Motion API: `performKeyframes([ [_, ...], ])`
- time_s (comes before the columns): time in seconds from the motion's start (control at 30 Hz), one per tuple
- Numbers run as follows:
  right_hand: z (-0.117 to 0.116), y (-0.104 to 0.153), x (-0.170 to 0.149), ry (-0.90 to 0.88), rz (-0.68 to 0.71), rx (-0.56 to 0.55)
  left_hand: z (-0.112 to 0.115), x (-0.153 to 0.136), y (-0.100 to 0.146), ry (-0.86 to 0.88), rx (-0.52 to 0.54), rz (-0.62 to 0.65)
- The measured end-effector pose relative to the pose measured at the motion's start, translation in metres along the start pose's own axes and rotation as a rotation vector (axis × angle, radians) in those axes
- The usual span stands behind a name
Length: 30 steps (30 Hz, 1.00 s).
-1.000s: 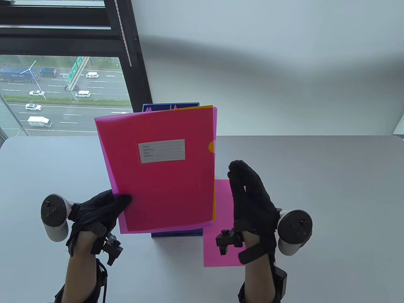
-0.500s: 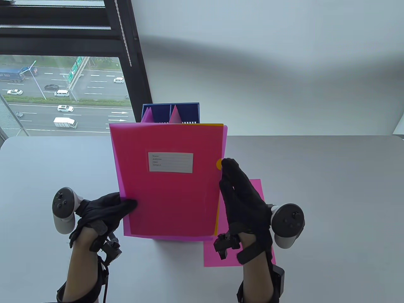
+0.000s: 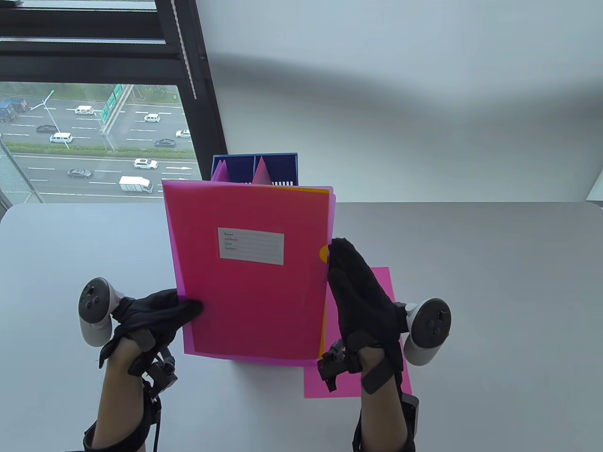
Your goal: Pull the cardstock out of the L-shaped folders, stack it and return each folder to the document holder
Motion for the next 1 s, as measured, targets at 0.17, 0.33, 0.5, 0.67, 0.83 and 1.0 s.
performKeyframes([
  [0.17, -0.002, 0.001, 0.002, 0.059, 0.008, -0.018, -0.002, 0.002, 0.001, -0.022, 0.01, -0.001],
  [0.33, -0.002, 0.002, 0.009, 0.197, 0.037, -0.048, -0.005, 0.004, 0.002, -0.074, 0.036, -0.014],
  [0.5, -0.01, -0.001, -0.002, -0.058, -0.017, 0.075, -0.006, 0.005, 0.002, -0.106, 0.032, -0.019],
  [0.67, -0.026, -0.004, -0.013, -0.35, -0.083, 0.27, -0.006, 0.003, 0.003, -0.106, 0.023, -0.017],
  [0.83, -0.036, -0.004, -0.021, -0.503, -0.132, 0.379, -0.005, 0.004, 0.003, -0.097, -0.004, -0.006],
  [1.0, -0.037, -0.004, -0.027, -0.545, -0.154, 0.396, -0.004, 0.004, 0.002, -0.087, -0.027, 0.001],
])
Point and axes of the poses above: the tracker on the back of each hand, its own x axis roughly to the thumb side, its own y axis roughly from the fingertips to the wrist, z = x × y, the point moved 4 cm from there along -y, roughly from the wrist to the fingertips, and after that the axes turned 2 degrees about z, right-handed, at the moved point
